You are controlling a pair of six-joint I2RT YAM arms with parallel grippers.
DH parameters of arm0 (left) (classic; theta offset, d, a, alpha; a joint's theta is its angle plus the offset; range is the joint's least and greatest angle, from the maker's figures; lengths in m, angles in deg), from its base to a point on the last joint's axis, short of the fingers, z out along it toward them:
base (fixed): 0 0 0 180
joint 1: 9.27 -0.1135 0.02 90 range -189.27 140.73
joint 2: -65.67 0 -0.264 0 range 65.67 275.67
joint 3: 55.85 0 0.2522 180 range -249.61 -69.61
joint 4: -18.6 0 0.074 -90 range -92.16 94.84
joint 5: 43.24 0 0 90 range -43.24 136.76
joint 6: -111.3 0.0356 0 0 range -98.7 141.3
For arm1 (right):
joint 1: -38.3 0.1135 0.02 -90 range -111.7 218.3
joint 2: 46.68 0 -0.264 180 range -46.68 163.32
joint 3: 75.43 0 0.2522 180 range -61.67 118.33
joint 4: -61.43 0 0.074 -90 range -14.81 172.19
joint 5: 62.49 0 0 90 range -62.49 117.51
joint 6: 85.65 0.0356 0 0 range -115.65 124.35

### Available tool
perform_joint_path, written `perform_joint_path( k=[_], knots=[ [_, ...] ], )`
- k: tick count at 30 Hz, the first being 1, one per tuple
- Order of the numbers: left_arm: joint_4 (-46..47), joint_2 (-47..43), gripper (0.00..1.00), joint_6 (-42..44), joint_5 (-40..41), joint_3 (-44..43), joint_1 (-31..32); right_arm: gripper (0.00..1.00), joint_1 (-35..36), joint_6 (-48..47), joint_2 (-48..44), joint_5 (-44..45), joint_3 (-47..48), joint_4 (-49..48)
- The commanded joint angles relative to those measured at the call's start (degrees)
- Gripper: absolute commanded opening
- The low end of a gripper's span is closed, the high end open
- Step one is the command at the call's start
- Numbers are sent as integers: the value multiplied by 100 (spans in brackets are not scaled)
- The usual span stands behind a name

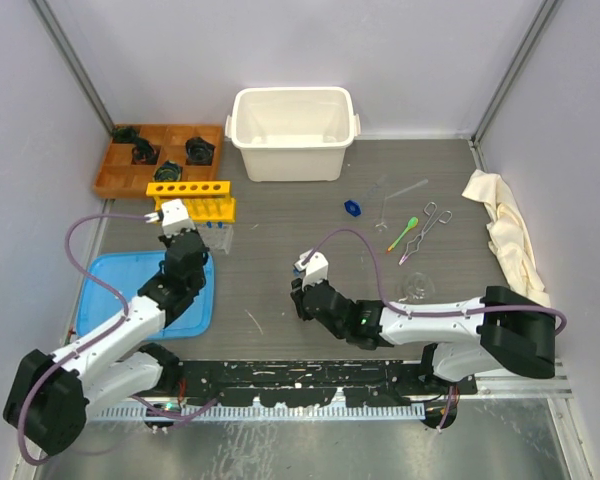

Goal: Organize the chemistry lab equipment
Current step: Pick up the test tube at the center of the board, then insert the test tube into the slot of the test tube rack.

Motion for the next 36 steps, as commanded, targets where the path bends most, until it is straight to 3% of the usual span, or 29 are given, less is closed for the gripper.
perform_joint_path(
  k=[1,6,21,36],
  knots=[
    [1181,128,0,215,314,247,-789,30,25,-3,52,80,140,-181],
    [1364,606,0,-247,-318,176,-1317,30,28,-62,45,115,145,-165],
    [2180,1621,0,-260,-908,-115,-1325,29,-1,-129,-42,173,131,-103],
    [2371,2239,0,-269,-1151,-390,-1327,29,-27,-125,-150,282,71,-27]
  ],
)
